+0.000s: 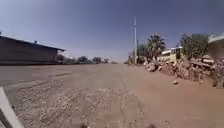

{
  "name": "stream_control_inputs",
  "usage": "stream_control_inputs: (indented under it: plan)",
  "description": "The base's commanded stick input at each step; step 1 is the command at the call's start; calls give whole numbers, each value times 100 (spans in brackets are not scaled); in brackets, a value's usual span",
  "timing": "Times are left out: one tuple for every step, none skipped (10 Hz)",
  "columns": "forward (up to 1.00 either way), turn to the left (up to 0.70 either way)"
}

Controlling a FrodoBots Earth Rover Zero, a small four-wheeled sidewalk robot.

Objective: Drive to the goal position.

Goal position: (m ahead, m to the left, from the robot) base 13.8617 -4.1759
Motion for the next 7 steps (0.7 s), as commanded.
stream_control_inputs:
  plan:
    - [70,0]
    - [70,0]
    - [70,0]
    - [70,0]
    - [70,0]
    - [70,0]
    - [70,0]
